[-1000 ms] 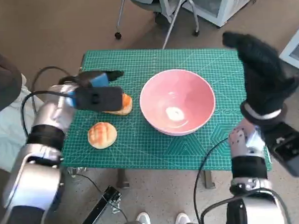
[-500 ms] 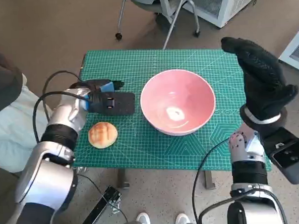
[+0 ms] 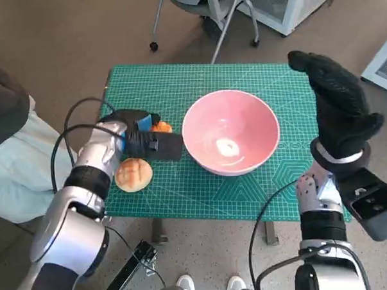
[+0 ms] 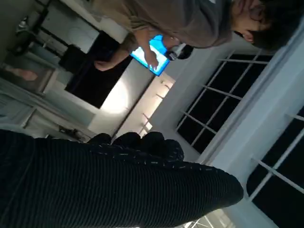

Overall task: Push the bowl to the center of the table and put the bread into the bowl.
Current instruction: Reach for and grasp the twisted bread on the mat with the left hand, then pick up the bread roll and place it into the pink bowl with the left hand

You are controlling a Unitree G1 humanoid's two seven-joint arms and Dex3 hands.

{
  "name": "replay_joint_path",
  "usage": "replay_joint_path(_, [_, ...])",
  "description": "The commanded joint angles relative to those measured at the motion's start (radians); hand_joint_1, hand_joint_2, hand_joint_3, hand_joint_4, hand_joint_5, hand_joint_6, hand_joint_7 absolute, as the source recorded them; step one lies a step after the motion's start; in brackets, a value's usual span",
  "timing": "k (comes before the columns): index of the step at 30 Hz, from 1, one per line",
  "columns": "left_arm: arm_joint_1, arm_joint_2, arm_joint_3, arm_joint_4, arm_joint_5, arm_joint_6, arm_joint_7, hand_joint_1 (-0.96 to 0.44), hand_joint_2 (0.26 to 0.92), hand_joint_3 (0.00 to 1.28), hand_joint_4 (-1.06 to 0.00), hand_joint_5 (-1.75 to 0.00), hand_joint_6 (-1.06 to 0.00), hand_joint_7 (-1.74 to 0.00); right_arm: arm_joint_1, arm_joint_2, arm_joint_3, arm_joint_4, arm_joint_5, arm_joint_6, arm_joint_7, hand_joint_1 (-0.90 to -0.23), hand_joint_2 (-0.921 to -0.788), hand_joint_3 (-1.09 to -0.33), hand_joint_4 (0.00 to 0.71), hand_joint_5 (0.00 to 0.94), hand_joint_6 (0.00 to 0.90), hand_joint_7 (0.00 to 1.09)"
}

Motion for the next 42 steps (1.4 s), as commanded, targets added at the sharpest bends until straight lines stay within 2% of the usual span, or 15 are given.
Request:
replay_joint_path(1, [0.023, 0.024, -0.004, 0.009, 0.002, -0.049, 0.006, -0.02, 0.914, 0.09, -0.64, -1.09, -0.62, -1.05, 0.021, -0.002, 0.005, 0.004, -0.011, 0.0, -0.017, -0.563, -0.921, -0.644, 0.359, 0.009, 0.042, 0.87])
replay_joint_path(4, [0.013, 0.037, 0.013, 0.008, -0.014, -0.068, -0.001, -0.01, 0.914, 0.07, -0.66, -1.16, -0.67, -1.08, 0.021, -0.001, 0.006, 0.008, -0.015, -0.002, -0.026, -0.563, -0.921, -0.644, 0.359, 0.008, 0.04, 0.87])
replay_joint_path(7, [-0.002, 0.049, 0.034, 0.006, -0.033, -0.079, -0.017, 0.0, 0.913, 0.06, -0.68, -1.14, -0.68, -1.12, 0.02, 0.0, 0.008, 0.011, -0.019, -0.003, -0.033, -0.563, -0.921, -0.643, 0.358, 0.008, 0.038, 0.87])
replay_joint_path(17, [-0.072, 0.094, 0.129, -0.017, -0.117, -0.097, -0.049, 0.0, 0.919, 0.05, -0.72, -1.14, -0.65, -1.15, 0.019, 0.008, 0.018, 0.014, -0.01, 0.004, -0.036, -0.563, -0.921, -0.638, 0.359, 0.007, 0.032, 0.87])
replay_joint_path(22, [-0.108, 0.122, 0.156, -0.033, -0.134, -0.128, -0.029, 0.0, 0.92, 0.06, -0.71, -1.14, -0.62, -1.17, 0.021, 0.012, 0.022, 0.008, -0.005, 0.008, -0.033, -0.556, -0.921, -0.634, 0.359, 0.007, 0.033, 0.87])
replay_joint_path(34, [-0.177, 0.18, 0.178, -0.076, -0.131, -0.247, 0.06, 0.0, 0.92, 0.06, -0.69, -1.11, -0.64, -1.2, 0.025, 0.008, 0.03, -0.003, 0.011, 0.011, -0.023, -0.548, -0.921, -0.633, 0.361, 0.007, 0.036, 0.86])
replay_joint_path(42, [-0.2, 0.192, 0.216, -0.122, -0.161, -0.309, 0.069, 0.0, 0.92, 0.05, -0.7, -1.09, -0.65, -1.2, 0.023, 0.002, 0.03, -0.002, 0.024, 0.018, -0.01, -0.542, -0.921, -0.635, 0.362, 0.006, 0.035, 0.86])
